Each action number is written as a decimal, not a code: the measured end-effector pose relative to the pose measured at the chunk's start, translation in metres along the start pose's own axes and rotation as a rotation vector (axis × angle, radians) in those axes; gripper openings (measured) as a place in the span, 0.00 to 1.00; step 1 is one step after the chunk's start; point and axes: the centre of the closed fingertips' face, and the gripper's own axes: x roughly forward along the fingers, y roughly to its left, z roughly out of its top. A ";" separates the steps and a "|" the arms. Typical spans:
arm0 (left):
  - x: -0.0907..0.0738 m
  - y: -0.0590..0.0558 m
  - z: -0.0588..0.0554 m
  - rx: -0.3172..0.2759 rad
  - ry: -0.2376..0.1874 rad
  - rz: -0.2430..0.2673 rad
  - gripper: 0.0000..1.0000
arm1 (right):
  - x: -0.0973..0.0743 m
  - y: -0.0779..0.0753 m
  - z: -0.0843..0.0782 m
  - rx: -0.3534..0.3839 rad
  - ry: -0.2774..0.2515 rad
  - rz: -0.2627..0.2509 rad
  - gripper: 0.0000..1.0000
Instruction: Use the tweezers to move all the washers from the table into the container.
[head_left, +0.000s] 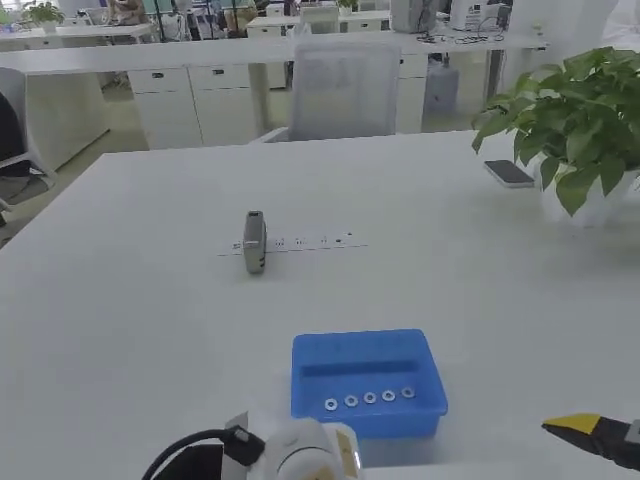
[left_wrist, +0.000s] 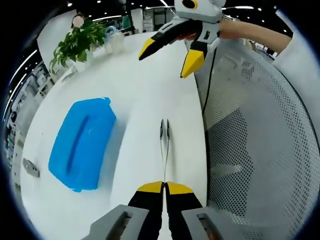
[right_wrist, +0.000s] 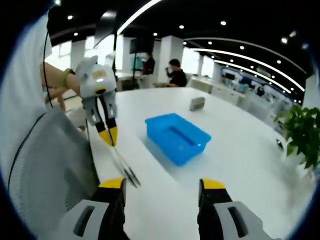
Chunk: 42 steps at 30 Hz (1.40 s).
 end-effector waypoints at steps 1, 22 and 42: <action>0.002 0.000 -0.002 0.003 0.012 -0.001 0.00 | -0.003 0.001 0.002 0.019 -0.012 -0.006 0.57; 0.012 -0.002 -0.015 0.031 0.101 -0.011 0.00 | -0.034 -0.005 0.003 0.090 -0.061 -0.109 0.62; -0.099 0.014 0.032 -0.707 -0.631 0.412 0.68 | -0.046 -0.021 0.050 0.194 -0.255 -0.076 0.90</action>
